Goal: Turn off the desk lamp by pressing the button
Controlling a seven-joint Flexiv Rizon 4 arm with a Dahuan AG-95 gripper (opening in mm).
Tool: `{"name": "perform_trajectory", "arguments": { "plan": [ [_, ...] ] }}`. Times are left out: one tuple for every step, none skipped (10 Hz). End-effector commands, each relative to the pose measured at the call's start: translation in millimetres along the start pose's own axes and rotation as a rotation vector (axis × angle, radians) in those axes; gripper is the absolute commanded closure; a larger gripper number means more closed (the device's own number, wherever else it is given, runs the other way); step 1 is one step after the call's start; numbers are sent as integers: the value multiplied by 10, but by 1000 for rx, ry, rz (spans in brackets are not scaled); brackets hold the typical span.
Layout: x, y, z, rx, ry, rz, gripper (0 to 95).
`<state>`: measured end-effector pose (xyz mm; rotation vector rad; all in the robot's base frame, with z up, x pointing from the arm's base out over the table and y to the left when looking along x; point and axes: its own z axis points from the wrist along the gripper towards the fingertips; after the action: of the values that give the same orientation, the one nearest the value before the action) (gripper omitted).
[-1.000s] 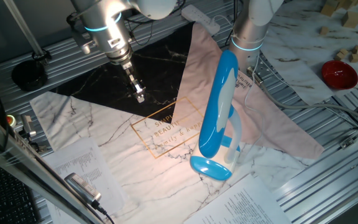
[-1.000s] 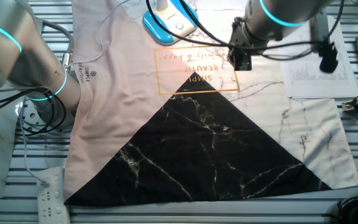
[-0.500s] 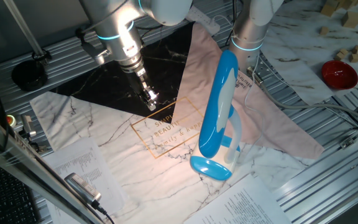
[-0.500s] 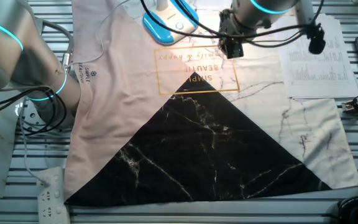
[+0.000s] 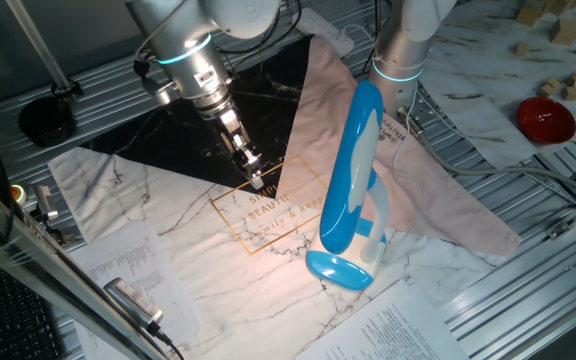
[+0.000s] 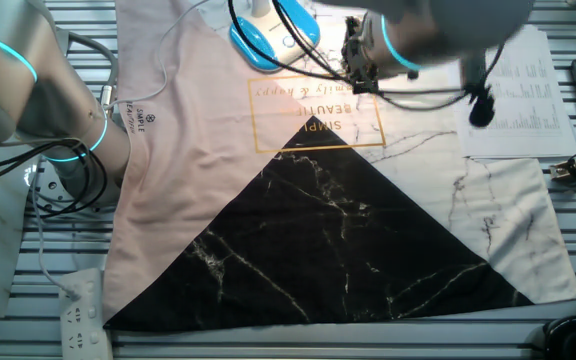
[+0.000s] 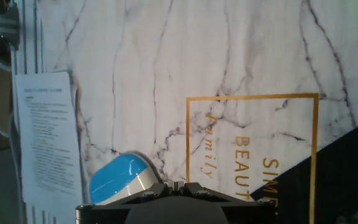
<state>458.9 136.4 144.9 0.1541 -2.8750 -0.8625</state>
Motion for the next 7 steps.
{"name": "perform_trajectory", "arguments": {
  "plan": [
    [3, 41, 57, 0, 4, 125, 950],
    [3, 41, 57, 23, 5, 129, 950],
    [3, 41, 57, 45, 3, 111, 950],
    [3, 41, 57, 95, 10, 86, 950],
    [3, 41, 57, 123, 13, 43, 950],
    [3, 41, 57, 159, 22, 13, 950],
    [3, 41, 57, 222, 42, -14, 950]
  ]
}}
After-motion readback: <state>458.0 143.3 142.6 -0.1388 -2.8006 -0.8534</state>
